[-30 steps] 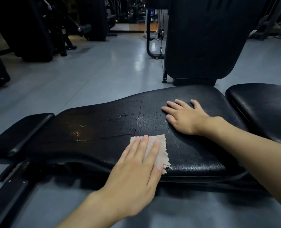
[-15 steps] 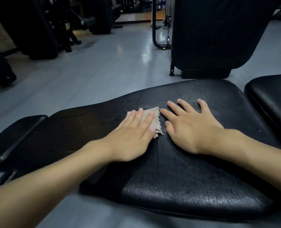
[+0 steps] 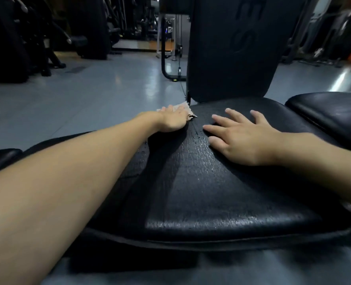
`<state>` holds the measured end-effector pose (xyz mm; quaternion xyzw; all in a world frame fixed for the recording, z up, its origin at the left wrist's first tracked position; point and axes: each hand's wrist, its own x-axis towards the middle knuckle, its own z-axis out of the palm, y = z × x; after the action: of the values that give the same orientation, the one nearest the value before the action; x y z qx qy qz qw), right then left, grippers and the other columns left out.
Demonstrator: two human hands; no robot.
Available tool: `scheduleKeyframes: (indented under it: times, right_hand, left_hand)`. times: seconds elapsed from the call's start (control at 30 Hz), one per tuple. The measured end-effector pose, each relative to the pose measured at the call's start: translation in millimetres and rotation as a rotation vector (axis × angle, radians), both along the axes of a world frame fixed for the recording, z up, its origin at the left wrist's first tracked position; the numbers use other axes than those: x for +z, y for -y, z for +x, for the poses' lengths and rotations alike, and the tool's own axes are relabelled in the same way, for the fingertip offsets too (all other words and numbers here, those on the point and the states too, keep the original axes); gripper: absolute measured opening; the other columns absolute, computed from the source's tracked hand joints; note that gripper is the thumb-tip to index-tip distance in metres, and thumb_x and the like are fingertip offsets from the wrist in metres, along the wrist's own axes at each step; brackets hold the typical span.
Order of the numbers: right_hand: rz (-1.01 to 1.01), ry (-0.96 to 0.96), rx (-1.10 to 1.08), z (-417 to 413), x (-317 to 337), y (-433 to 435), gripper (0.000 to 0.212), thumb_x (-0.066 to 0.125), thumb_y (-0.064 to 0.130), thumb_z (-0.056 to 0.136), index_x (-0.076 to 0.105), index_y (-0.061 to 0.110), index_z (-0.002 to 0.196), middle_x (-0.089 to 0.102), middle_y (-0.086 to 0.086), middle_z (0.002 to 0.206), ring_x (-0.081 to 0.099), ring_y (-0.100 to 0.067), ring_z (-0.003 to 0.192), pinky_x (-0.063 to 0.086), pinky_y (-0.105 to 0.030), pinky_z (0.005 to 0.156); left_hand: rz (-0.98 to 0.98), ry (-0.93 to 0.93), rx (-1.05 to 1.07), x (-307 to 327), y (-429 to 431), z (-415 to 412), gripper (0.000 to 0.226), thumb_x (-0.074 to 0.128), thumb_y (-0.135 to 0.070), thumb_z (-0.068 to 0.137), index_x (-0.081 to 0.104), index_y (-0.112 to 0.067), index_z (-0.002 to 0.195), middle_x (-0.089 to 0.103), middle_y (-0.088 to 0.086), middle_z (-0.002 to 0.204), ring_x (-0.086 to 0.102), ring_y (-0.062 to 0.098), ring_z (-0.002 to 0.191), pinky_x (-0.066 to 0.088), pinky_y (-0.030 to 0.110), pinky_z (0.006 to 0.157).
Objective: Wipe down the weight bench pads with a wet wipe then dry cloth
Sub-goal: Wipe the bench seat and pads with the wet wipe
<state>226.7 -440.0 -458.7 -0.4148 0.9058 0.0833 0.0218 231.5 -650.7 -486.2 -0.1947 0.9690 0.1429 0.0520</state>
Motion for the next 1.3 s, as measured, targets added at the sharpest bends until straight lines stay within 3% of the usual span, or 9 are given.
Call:
scheduleKeyframes:
  times: [0.17, 0.27, 0.33, 0.47, 0.63, 0.77, 0.9, 1.13, 1.3]
  right_hand:
    - [-0.049, 0.021, -0.092, 15.1, -10.2, 6.0, 0.056, 0.014, 0.049, 0.103, 0.011, 0.036, 0.157, 0.0, 0.008, 0.166, -0.002, -0.015, 0.152, -0.004, -0.056, 0.119]
    - [-0.062, 0.0, -0.119, 21.4, -8.6, 8.5, 0.055, 0.017, 0.044, 0.103, 0.016, 0.033, 0.156, 0.004, 0.006, 0.166, 0.001, -0.016, 0.152, -0.001, -0.057, 0.119]
    - [-0.071, -0.009, -0.107, 26.8, -7.9, 11.4, 0.052, 0.02, 0.039, 0.103, 0.025, 0.028, 0.154, 0.008, 0.004, 0.166, 0.003, -0.016, 0.152, 0.0, -0.058, 0.119]
    - [-0.107, 0.009, -0.068, 40.2, -6.0, 17.2, 0.047, 0.024, 0.04, 0.105, 0.039, 0.026, 0.147, 0.015, 0.007, 0.165, 0.006, -0.013, 0.152, 0.001, -0.059, 0.118]
    - [-0.136, 0.028, -0.018, 56.2, -10.4, 20.0, 0.048, 0.027, 0.047, 0.103, 0.038, 0.03, 0.147, 0.02, 0.007, 0.163, 0.007, -0.011, 0.151, 0.001, -0.059, 0.119]
    - [-0.124, 0.028, 0.023, 59.9, -14.1, 18.2, 0.049, 0.02, 0.047, 0.104, 0.028, 0.036, 0.152, 0.013, 0.01, 0.165, 0.004, -0.01, 0.151, 0.0, -0.056, 0.119]
    - [-0.096, 0.009, 0.034, 57.2, -17.1, 17.2, 0.05, 0.017, 0.043, 0.105, 0.021, 0.036, 0.154, 0.008, 0.009, 0.165, 0.002, -0.01, 0.152, 0.0, -0.056, 0.12]
    - [-0.046, 0.012, 0.029, 55.9, -19.6, 16.9, 0.053, 0.013, 0.047, 0.104, 0.012, 0.036, 0.156, 0.001, 0.011, 0.166, -0.004, -0.01, 0.152, -0.003, -0.054, 0.12]
    - [-0.027, -0.016, 0.025, 58.7, -22.3, 19.2, 0.063, 0.006, 0.06, 0.097, 0.009, 0.038, 0.155, -0.001, 0.01, 0.166, -0.004, -0.01, 0.152, -0.001, -0.057, 0.119]
  left_hand:
    - [-0.058, -0.065, -0.122, -0.3, -26.7, 50.3, 0.05, 0.009, -0.024, 0.106, 0.009, -0.017, 0.156, 0.005, 0.017, 0.163, 0.006, 0.033, 0.149, 0.002, 0.039, 0.118]
    - [-0.065, -0.025, -0.225, -9.3, -33.3, 91.1, 0.06, 0.007, -0.038, 0.1, 0.003, -0.016, 0.156, 0.004, 0.02, 0.162, 0.001, 0.034, 0.15, 0.0, 0.044, 0.121]
    - [-0.089, 0.021, -0.272, -14.2, -37.1, 122.1, 0.071, 0.002, -0.048, 0.093, -0.004, -0.016, 0.156, -0.005, 0.019, 0.163, -0.009, 0.03, 0.15, -0.003, 0.045, 0.122]
    - [-0.178, 0.033, -0.391, -16.9, -60.4, 182.0, 0.06, 0.001, -0.043, 0.103, -0.017, -0.015, 0.153, -0.023, 0.005, 0.16, -0.025, 0.019, 0.146, -0.021, 0.03, 0.114]
    - [-0.149, 0.086, -0.42, -10.3, -72.6, 227.2, 0.073, -0.005, -0.062, 0.091, -0.023, -0.024, 0.15, -0.031, -0.003, 0.157, -0.033, 0.012, 0.142, -0.019, 0.026, 0.116]
    - [-0.157, -0.127, -0.354, -16.3, -85.7, 244.1, 0.066, -0.006, -0.062, 0.091, -0.015, -0.039, 0.151, -0.017, -0.007, 0.162, -0.02, 0.014, 0.149, -0.005, 0.029, 0.121]
    - [-0.194, -0.008, -0.367, -19.6, -84.5, 235.1, 0.073, -0.017, -0.067, 0.082, -0.027, -0.036, 0.148, -0.028, 0.0, 0.16, -0.03, 0.013, 0.145, -0.016, 0.029, 0.118]
    - [-0.115, 0.025, -0.32, -8.4, -37.2, 148.4, 0.053, 0.005, -0.034, 0.106, -0.005, -0.02, 0.156, -0.014, 0.001, 0.163, -0.018, 0.018, 0.148, -0.018, 0.024, 0.112]
    - [-0.072, -0.081, -0.186, -8.6, 2.7, 65.2, 0.051, 0.013, -0.032, 0.105, 0.026, -0.013, 0.15, 0.019, 0.012, 0.161, 0.017, 0.027, 0.148, 0.009, 0.039, 0.12]
